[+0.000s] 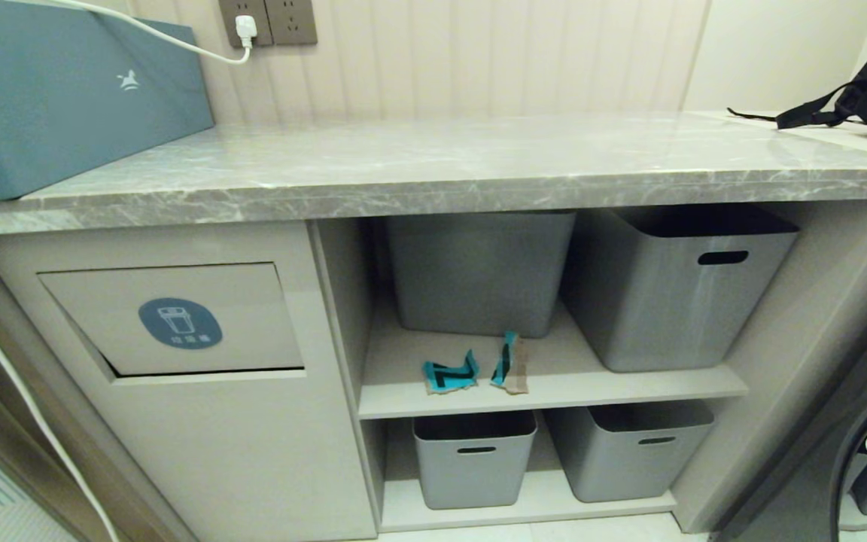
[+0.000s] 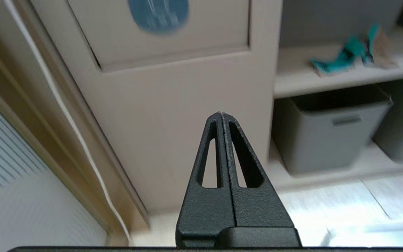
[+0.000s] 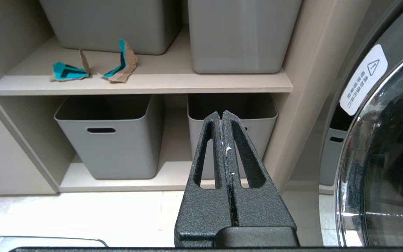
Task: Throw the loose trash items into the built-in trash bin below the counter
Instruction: Pick up the garbage
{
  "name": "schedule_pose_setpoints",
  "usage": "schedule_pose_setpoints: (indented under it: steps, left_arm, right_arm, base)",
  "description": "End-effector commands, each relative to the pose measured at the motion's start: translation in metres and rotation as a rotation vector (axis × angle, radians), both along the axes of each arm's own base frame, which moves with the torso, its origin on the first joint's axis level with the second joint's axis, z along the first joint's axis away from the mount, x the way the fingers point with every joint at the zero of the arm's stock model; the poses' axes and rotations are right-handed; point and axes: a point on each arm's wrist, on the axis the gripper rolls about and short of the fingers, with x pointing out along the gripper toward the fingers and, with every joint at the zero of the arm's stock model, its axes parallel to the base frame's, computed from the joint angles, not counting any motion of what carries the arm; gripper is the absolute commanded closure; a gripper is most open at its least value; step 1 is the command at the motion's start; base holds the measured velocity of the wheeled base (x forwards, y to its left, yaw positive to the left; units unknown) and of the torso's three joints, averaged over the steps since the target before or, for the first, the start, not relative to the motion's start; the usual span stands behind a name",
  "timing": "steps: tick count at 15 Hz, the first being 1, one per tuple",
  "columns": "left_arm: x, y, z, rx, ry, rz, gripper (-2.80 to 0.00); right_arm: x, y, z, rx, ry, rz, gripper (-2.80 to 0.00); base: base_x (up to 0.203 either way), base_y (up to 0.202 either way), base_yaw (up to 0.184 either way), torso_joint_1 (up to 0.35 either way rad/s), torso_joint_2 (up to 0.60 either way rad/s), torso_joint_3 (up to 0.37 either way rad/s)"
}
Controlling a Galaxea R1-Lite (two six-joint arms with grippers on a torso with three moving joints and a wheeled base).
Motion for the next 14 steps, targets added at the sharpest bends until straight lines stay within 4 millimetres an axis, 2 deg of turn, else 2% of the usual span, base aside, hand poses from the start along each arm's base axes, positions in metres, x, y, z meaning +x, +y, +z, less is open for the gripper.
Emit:
schedule_pose_setpoints:
  steps: [1,14]
  left_arm:
    - [-0.0001,-0.0001,-0.0047,-0.007,0.044,-0.004,0.0]
    - [0.0003,0.0,-0.005,0.005,0.039,0.0,0.0]
  right_arm:
    - [0.0001,0.0,0.0,-0.001,0.001,0.002,0.0]
    - [0.0001,0.0,-0.0001,0.006,0.002,-0.001,0.0]
  base:
    - [0.0,0.0,0.0,0.0,0.0,0.0]
    - [0.0,0.0,0.0,0.0,0.0,0.0]
